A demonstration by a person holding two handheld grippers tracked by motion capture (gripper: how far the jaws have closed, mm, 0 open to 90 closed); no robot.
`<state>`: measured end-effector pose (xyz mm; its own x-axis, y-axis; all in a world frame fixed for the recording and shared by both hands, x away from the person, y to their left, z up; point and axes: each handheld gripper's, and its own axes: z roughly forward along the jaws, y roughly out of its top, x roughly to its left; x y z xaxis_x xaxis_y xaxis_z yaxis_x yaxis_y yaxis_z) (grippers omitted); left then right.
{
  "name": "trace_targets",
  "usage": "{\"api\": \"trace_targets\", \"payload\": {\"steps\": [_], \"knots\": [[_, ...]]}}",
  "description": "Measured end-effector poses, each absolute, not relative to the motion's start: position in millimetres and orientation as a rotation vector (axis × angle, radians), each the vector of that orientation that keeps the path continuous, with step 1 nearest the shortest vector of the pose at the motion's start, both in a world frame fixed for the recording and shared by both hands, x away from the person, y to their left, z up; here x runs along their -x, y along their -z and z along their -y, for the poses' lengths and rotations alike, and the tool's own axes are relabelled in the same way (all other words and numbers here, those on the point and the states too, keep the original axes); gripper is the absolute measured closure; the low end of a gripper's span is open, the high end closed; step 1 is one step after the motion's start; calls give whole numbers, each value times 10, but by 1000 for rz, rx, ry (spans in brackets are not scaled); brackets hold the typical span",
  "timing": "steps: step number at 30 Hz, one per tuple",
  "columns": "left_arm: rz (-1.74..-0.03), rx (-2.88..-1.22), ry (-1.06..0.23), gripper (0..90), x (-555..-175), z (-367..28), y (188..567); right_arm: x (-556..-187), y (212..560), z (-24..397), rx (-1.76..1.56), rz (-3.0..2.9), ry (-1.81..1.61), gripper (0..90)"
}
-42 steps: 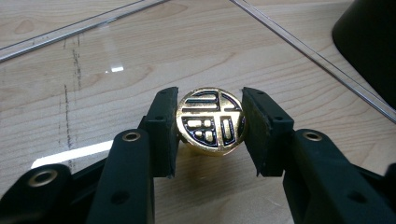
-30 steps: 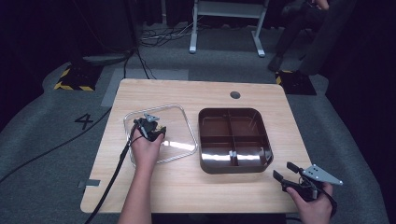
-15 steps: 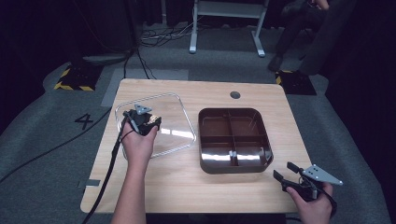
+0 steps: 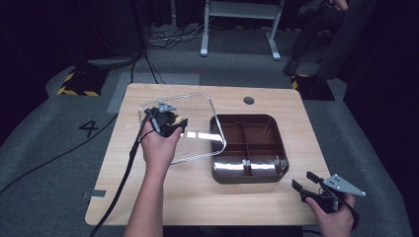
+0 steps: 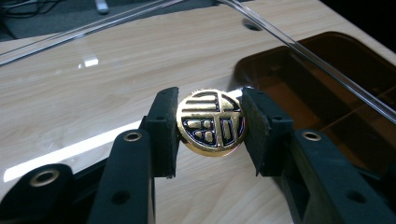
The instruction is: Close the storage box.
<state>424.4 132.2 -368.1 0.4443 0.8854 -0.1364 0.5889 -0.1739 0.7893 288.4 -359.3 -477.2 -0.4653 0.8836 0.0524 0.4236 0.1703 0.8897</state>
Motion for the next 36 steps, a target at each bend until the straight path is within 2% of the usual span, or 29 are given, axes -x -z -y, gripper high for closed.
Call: {"api": "trace_targets", "payload": {"steps": [16, 32, 36], "knots": [[-1112, -1930, -356, 584, -4387, -414, 3659, -2854, 4760, 3709, -1247, -1937, -1268, 287], [-1016, -2014, -309, 584, -4536, 258, 3782, -2831, 4768, 3762, -1255, -1930, -1266, 287], [-1017, -2030, -275, 584, -4578, 404, 3908, -2819, 4777, 3789, -1260, -1927, -1270, 288]]}}
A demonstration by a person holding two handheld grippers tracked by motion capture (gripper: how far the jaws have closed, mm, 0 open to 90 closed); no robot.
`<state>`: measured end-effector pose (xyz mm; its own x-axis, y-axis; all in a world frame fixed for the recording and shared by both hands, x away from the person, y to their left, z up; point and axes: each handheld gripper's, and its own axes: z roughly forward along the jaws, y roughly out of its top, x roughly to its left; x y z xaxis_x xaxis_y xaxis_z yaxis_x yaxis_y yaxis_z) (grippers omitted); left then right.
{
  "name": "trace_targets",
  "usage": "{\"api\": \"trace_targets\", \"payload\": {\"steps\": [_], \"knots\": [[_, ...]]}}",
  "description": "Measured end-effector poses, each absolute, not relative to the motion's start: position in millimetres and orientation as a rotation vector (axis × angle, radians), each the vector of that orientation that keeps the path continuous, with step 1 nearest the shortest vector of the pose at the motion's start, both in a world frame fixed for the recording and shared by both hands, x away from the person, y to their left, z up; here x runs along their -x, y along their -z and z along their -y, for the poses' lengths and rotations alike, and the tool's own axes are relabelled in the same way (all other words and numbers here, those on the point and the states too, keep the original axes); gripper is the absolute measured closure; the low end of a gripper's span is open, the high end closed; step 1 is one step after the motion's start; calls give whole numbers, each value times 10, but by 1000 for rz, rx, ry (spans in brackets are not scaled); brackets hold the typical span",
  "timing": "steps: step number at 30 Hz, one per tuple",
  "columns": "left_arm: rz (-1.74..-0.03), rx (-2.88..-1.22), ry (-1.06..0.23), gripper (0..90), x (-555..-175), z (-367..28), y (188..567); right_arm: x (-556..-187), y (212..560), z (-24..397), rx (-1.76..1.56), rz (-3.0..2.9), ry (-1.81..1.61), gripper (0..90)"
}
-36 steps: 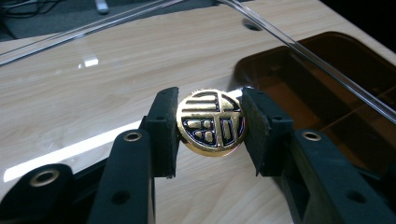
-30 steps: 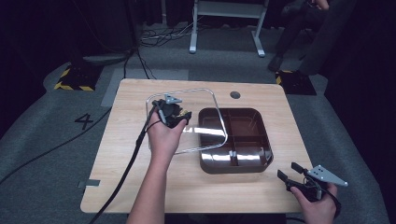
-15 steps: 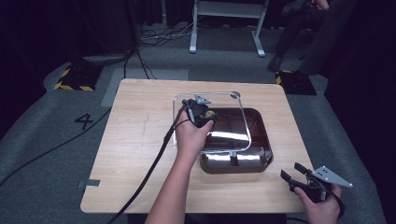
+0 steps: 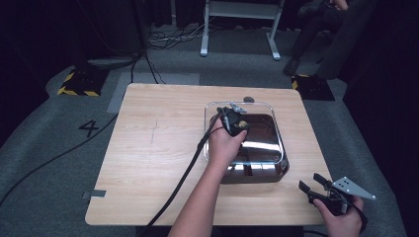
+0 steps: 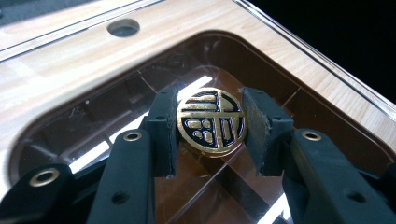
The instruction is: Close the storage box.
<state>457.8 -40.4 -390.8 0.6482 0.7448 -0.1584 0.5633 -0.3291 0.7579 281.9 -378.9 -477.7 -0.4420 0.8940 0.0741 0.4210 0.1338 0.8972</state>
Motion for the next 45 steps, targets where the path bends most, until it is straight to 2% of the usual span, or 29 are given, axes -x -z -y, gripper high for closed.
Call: {"api": "trace_targets", "payload": {"steps": [19, 45], "knots": [[-1051, -2053, -236, 584, -4597, 604, 4198, -2800, 4790, 3841, -1274, -1918, -1267, 288], [-1069, -2043, -276, 584, -4519, 681, 4248, -2805, 4802, 3851, -1281, -1920, -1264, 288]]}}
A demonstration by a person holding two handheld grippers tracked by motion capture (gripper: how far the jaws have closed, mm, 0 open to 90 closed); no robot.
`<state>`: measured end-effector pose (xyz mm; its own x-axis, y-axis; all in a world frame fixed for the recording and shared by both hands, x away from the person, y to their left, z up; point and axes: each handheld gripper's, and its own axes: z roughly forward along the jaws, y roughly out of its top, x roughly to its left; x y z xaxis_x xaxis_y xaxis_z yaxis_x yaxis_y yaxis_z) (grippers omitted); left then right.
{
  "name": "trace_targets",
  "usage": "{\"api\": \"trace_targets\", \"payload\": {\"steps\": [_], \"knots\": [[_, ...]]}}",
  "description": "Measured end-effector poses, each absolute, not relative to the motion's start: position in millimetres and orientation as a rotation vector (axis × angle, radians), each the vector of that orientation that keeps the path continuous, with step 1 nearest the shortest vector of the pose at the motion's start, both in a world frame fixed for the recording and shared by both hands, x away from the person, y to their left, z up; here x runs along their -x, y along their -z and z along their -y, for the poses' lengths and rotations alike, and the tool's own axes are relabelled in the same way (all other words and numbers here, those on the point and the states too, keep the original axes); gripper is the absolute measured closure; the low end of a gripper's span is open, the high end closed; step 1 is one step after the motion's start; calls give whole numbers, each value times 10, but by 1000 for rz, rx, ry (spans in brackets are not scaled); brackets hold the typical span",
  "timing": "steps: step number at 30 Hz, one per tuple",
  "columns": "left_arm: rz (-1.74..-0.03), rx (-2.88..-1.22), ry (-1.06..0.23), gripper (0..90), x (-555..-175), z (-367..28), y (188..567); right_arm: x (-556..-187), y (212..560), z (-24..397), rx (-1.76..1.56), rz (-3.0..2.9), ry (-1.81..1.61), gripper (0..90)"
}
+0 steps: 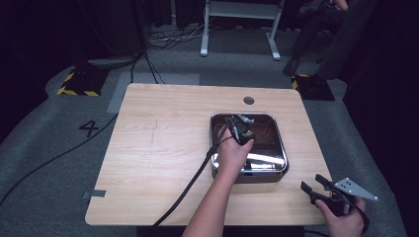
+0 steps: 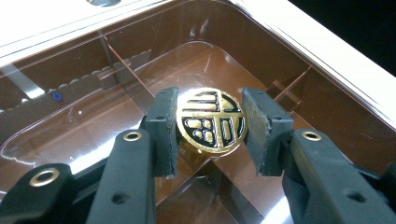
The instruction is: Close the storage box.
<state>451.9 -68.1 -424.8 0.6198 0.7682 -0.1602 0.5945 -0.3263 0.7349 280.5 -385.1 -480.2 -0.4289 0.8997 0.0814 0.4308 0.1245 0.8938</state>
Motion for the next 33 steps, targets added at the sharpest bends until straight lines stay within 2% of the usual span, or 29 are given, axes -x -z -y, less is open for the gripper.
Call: {"api": "trace_targets", "payload": {"steps": [29, 33], "knots": [[-1080, -2042, -290, 584, -4461, 731, 4285, -2806, 4805, 3862, -1282, -1920, -1263, 288], [-1081, -2033, -260, 584, -4456, 727, 4261, -2805, 4804, 3863, -1284, -1920, -1264, 288]]}}
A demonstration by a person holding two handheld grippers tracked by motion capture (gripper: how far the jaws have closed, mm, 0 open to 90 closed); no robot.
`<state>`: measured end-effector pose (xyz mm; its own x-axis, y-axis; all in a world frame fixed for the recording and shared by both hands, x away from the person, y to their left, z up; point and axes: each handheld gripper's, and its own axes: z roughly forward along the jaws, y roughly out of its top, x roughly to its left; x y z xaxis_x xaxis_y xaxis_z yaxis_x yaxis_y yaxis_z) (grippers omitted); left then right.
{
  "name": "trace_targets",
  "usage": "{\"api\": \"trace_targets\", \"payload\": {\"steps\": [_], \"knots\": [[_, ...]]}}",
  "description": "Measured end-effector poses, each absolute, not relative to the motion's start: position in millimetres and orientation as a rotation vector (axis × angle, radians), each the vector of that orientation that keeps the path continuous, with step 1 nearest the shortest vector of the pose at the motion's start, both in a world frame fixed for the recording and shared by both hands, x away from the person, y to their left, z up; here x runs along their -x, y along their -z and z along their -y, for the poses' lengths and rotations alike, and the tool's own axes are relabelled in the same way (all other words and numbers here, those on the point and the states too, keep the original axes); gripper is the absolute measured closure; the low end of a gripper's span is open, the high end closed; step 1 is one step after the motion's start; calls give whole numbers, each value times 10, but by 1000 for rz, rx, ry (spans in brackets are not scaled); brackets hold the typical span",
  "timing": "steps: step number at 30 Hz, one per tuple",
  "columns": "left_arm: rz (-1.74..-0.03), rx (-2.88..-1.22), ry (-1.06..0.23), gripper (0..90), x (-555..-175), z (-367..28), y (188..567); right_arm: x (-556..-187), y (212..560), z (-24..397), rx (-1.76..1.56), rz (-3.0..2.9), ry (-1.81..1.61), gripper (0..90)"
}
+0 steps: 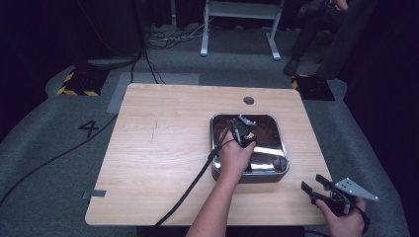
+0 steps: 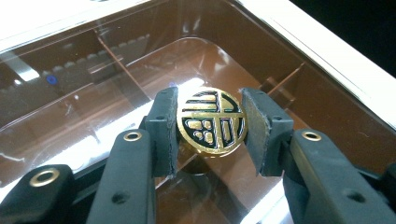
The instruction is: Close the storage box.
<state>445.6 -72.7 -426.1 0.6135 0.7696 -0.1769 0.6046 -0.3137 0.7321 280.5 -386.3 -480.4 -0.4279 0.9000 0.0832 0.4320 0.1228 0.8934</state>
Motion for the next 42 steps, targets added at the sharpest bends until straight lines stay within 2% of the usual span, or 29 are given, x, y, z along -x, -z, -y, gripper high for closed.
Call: {"api": "trace_targets", "payload": {"steps": [33, 34, 41, 42], "knots": [[-1060, -2000, -285, 573, -4414, 688, 4341, -2809, 4813, 3860, -1278, -1929, -1260, 288], [-1054, -1989, -293, 550, -4406, 671, 4329, -2809, 4814, 3861, -1277, -1929, -1260, 288], [-1063, -1881, -393, 237, -4371, 487, 4231, -2812, 4819, 3858, -1278, -1932, -1257, 288], [-1063, -1881, -393, 228, -4371, 487, 4231, -2812, 4819, 3858, -1278, -1932, -1257, 288]]}}
